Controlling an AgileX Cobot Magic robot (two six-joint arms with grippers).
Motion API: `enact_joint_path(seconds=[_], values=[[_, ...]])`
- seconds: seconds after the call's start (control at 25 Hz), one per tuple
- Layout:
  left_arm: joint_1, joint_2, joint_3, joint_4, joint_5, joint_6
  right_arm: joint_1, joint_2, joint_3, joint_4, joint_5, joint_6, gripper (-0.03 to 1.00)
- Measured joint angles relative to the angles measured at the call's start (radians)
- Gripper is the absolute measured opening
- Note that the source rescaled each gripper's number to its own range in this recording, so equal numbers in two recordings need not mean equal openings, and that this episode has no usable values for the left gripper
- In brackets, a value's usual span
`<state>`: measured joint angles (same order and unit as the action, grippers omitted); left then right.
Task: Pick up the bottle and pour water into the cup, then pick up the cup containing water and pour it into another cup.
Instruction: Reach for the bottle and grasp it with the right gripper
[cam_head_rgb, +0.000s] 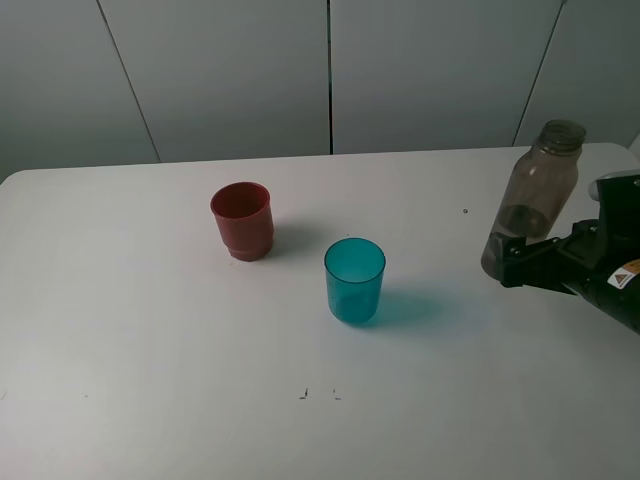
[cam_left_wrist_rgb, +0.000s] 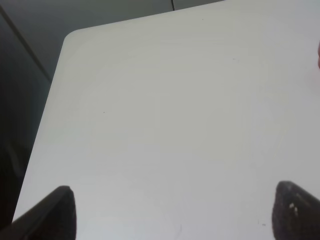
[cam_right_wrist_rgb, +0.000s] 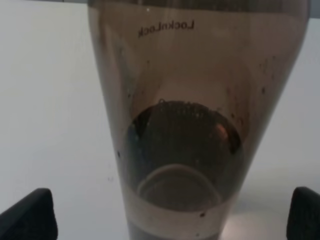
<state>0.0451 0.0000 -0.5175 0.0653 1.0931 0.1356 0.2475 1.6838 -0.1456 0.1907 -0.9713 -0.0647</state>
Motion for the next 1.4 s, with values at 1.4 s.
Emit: enact_joint_path(seconds=[1.4], values=[[0.0, 0.0, 0.0, 0.0, 0.0, 0.0, 0.0, 0.259, -0.131, 0.026, -0.236, 0.044, 1.0]])
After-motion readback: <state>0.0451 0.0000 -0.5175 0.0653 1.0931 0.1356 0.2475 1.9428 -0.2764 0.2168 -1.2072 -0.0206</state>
